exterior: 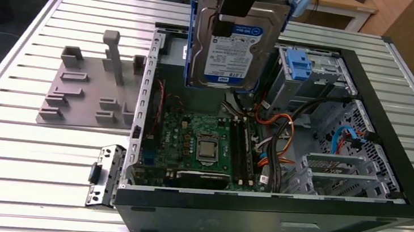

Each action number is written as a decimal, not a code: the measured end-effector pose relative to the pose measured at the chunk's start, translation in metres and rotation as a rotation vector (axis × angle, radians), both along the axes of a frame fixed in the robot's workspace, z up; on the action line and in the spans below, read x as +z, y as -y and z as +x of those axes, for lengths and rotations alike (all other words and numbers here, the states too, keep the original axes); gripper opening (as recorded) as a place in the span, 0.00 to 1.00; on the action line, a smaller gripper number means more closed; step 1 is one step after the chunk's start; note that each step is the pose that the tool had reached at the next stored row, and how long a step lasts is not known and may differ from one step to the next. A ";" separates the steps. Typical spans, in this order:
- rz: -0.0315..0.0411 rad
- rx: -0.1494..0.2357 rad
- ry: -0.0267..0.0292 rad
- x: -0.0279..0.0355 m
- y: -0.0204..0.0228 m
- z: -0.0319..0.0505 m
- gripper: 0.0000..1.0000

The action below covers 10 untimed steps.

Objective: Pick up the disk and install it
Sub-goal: 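Pick up the disk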

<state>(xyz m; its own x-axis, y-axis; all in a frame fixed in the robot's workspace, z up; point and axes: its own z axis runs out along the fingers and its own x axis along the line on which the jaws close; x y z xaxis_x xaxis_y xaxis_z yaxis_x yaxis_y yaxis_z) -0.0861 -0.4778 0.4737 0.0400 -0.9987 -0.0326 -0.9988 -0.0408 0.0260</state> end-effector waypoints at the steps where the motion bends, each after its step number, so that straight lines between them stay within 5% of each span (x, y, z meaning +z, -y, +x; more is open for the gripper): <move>1: 0.0043 0.000 0.0000 -0.0003 0.0023 0.0000 0.36; 10: 0.0238 -0.001 0.0000 -0.0023 0.0253 0.0000 0.36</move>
<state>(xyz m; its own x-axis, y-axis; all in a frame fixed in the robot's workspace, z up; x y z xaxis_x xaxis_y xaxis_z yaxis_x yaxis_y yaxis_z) -0.0860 -0.5031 0.4714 0.0394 -0.9976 -0.0564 -0.9989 -0.0409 0.0250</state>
